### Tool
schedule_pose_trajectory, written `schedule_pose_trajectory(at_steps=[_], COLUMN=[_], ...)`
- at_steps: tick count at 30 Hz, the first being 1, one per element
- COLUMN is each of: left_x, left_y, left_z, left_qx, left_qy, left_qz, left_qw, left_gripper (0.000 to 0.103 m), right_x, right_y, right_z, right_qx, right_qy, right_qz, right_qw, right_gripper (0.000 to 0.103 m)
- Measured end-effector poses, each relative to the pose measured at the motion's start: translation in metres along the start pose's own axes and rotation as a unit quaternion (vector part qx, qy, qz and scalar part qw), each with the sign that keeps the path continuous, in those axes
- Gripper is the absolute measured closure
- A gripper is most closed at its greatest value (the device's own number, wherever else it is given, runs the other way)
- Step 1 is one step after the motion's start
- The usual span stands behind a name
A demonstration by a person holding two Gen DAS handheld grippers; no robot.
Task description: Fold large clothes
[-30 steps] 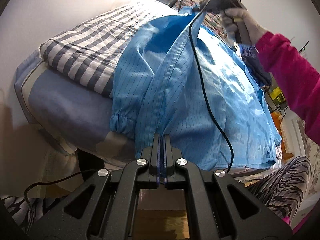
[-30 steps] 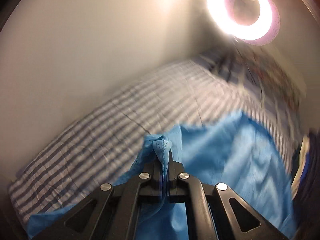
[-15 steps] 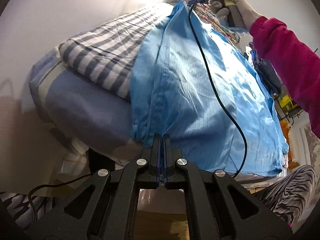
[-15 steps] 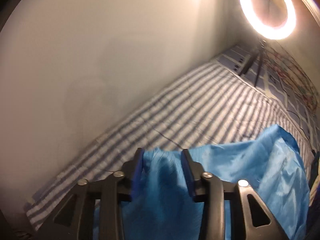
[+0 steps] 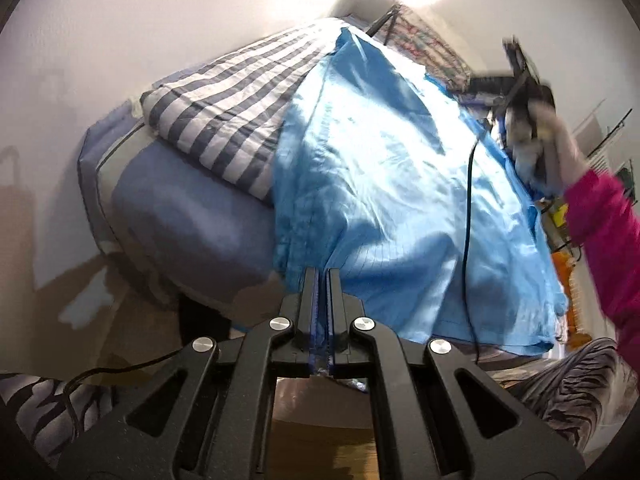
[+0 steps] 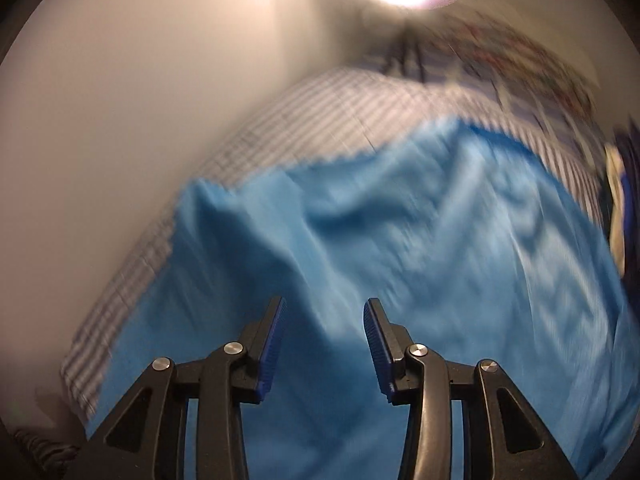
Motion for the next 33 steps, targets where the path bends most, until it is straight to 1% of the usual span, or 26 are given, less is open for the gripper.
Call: schedule_pose_trajectory(at_steps=[2, 4, 6, 8, 10, 11, 13, 14, 16, 17, 19, 22, 24, 27, 29, 30, 31, 33], left_x=[0.0, 0.001, -0.001, -0.003, -0.006, -0.007, -0.017, -0.025, -0.042, -0.05, -0.062, -0.058, -0.042, -0.017, 0.006, 0.024, 0.035, 0.069], left_y=[-0.002, -0.002, 0.0, 0.002, 0.002, 0.001, 0.0, 0.0, -0.004, -0.008, -0.018, -0.044, -0.065, -0.084, -0.094, -0.1, -0.102, -0.106], left_z=[0.0, 0.0, 0.0, -0.003, -0.005, -0.006, -0.006, -0.002, 0.008, 0.016, 0.036, 0.071, 0.106, 0.149, 0.181, 0.199, 0.208, 0.233], left_qx=[0.01, 0.01, 0.012, 0.019, 0.022, 0.022, 0.027, 0.029, 0.034, 0.039, 0.056, 0.096, 0.118, 0.13, 0.138, 0.142, 0.143, 0.142], left_qy=[-0.003, -0.004, -0.009, -0.01, -0.01, -0.006, -0.007, -0.016, -0.035, -0.044, -0.058, -0.061, -0.062, -0.067, -0.066, -0.055, -0.05, -0.03], left_qz=[0.009, 0.016, 0.034, 0.054, 0.073, 0.075, 0.088, 0.094, 0.097, 0.096, 0.085, 0.07, 0.054, 0.038, 0.027, 0.019, 0.015, 0.0], left_qw=[0.9999, 0.9998, 0.9993, 0.9983, 0.9971, 0.9969, 0.9957, 0.995, 0.9941, 0.9936, 0.9932, 0.991, 0.9896, 0.9885, 0.9878, 0.9882, 0.9884, 0.9894], left_gripper=[0.103, 0.103, 0.103, 0.103, 0.103, 0.101, 0.089, 0.08, 0.078, 0.078, 0.078, 0.078, 0.078, 0.078, 0.078, 0.078, 0.078, 0.078], right_x=[0.001, 0.001, 0.006, 0.013, 0.02, 0.025, 0.032, 0.034, 0.028, 0.021, 0.01, 0.001, 0.001, 0.007, 0.012, 0.016, 0.017, 0.026], right_y=[-0.011, -0.012, -0.011, -0.006, -0.001, 0.005, 0.011, 0.014, 0.016, 0.015, 0.007, -0.015, -0.031, -0.051, -0.062, -0.066, -0.071, -0.082], right_z=[-0.025, -0.048, -0.069, -0.086, -0.094, -0.099, -0.104, -0.104, -0.101, -0.098, -0.089, -0.074, -0.061, -0.035, -0.016, -0.01, -0.005, 0.007], right_qx=[0.013, 0.02, 0.016, 0.012, 0.006, 0.0, -0.009, -0.016, -0.015, -0.009, -0.002, 0.022, 0.043, 0.074, 0.087, 0.092, 0.097, 0.125], right_qy=[0.014, 0.029, 0.044, 0.056, 0.064, 0.069, 0.079, 0.078, 0.066, 0.056, 0.036, 0.014, 0.005, -0.011, -0.017, -0.019, -0.02, -0.021], right_qz=[0.013, 0.022, 0.03, 0.036, 0.038, 0.036, 0.039, 0.039, 0.06, 0.077, 0.096, 0.105, 0.104, 0.107, 0.11, 0.11, 0.111, 0.116], right_qw=[1.0, 0.999, 0.998, 0.998, 0.997, 0.997, 0.996, 0.996, 0.996, 0.995, 0.995, 0.994, 0.994, 0.991, 0.99, 0.989, 0.989, 0.985], right_gripper=[0.058, 0.054, 0.051, 0.051, 0.054, 0.055, 0.055, 0.055, 0.055, 0.055, 0.054, 0.053, 0.054, 0.054, 0.054, 0.054, 0.054, 0.054])
Point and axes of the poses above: each gripper's, at about its wrist camera, not at the fingertips, and x roughly the way its jaws point, y to its left, z to its top, the point moved 7 cm from there along x, roughly the way its jaws point, and after that the axes turned 1 degree about z, right-handed, at the moved point
